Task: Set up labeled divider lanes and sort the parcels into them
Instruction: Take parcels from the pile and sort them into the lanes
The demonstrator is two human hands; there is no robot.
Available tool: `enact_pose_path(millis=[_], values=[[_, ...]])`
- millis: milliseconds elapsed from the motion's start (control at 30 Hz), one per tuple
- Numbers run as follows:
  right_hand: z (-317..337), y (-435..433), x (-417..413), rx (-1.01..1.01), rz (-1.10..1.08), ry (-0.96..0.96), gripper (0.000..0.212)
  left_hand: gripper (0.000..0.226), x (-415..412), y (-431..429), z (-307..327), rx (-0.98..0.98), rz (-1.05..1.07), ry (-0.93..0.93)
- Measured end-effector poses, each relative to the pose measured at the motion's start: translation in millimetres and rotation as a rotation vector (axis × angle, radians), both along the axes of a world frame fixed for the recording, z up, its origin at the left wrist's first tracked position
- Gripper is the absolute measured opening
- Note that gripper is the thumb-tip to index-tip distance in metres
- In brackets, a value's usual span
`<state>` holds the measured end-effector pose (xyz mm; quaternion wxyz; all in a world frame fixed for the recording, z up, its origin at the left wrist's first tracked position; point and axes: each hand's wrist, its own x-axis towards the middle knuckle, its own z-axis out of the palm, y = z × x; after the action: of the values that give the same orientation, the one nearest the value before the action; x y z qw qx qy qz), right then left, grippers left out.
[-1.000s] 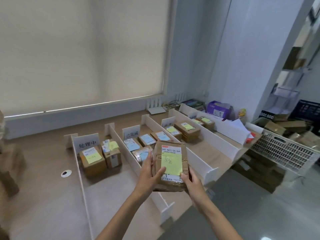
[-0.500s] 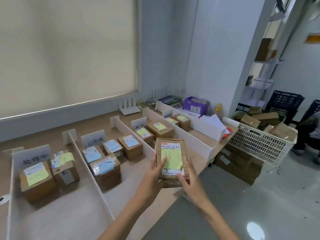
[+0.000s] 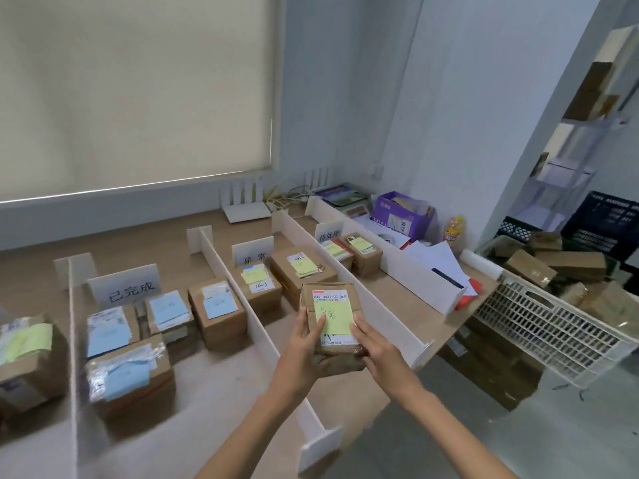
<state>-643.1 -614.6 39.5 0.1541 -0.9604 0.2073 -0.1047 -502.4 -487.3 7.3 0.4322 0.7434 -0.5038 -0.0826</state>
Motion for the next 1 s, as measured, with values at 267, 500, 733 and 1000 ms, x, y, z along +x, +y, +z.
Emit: enact_pose_path(millis=[267, 500, 733, 1000], values=[[-60, -66, 57, 0.182, 0.120, 0.116, 0.060, 0.067, 24, -49, -29, 0.427, 0.242, 0.027], [-142, -118, 88, 0.278, 0.464, 0.267, 0.041, 0.034, 33, -101, -73, 0.978, 0.296, -0.054], [-156, -154, 140, 0.164, 0.629, 0.303, 0.044, 0.028, 73, -141, -82, 1.174, 0.389, -0.089], [-178, -150, 193, 0.333, 0.580, 0.271, 0.049, 0.038, 102, -153, -100, 1.233, 0.515, -0.098]])
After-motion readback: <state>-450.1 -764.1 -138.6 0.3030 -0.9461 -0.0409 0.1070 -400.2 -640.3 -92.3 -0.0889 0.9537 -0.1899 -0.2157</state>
